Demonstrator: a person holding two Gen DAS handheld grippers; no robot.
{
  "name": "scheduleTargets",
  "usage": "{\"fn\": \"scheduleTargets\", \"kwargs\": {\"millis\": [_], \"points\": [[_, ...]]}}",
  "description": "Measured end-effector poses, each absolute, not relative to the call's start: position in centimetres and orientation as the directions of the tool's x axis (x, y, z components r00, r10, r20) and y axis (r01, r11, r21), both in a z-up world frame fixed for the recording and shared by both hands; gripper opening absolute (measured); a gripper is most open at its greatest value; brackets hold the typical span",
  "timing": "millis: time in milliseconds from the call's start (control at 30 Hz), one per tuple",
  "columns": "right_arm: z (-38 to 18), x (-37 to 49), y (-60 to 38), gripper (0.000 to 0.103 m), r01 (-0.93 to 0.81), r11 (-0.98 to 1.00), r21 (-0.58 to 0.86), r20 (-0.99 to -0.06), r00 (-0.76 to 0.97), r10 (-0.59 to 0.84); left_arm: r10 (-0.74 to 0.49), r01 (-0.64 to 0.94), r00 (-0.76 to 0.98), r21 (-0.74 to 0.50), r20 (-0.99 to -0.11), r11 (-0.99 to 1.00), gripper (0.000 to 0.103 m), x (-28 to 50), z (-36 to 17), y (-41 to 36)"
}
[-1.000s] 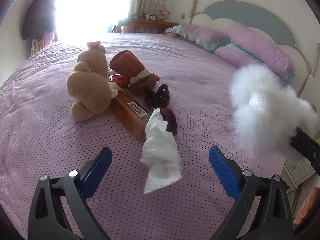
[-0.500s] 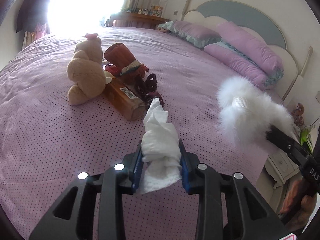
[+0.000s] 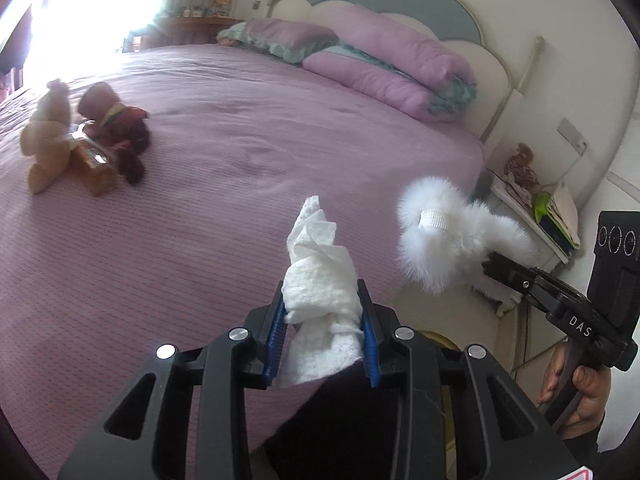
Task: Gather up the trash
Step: 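Carry the tissue and fluffy toy over the yellow bin with both grippers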
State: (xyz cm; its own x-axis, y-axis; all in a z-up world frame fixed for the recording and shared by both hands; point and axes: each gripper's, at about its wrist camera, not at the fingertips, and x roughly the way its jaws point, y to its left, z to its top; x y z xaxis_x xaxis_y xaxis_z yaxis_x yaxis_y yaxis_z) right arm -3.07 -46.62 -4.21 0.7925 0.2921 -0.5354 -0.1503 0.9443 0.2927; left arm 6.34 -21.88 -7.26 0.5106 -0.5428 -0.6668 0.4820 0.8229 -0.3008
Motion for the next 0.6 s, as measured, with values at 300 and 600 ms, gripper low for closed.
{"fn": "scheduleTargets", "kwargs": {"millis": [300, 600], "points": [[-9.5, -9.8, -53.0, 0.011, 0.111, 0.951, 0.287, -0.681, 0.722, 0.121, -0.64, 0.648, 0.277, -0.352, -0.716, 0.675, 0.033, 2.6, -11.2, -32.3], [-16.4, -12.9, -55.3, 0.011, 0.253, 0.926, 0.279, -0.815, 0.573, 0.09, -0.624, 0.726, 0.129, -0.355, -0.771, 0.589, 0.033, -0.6, -14.8, -38.8]]}}
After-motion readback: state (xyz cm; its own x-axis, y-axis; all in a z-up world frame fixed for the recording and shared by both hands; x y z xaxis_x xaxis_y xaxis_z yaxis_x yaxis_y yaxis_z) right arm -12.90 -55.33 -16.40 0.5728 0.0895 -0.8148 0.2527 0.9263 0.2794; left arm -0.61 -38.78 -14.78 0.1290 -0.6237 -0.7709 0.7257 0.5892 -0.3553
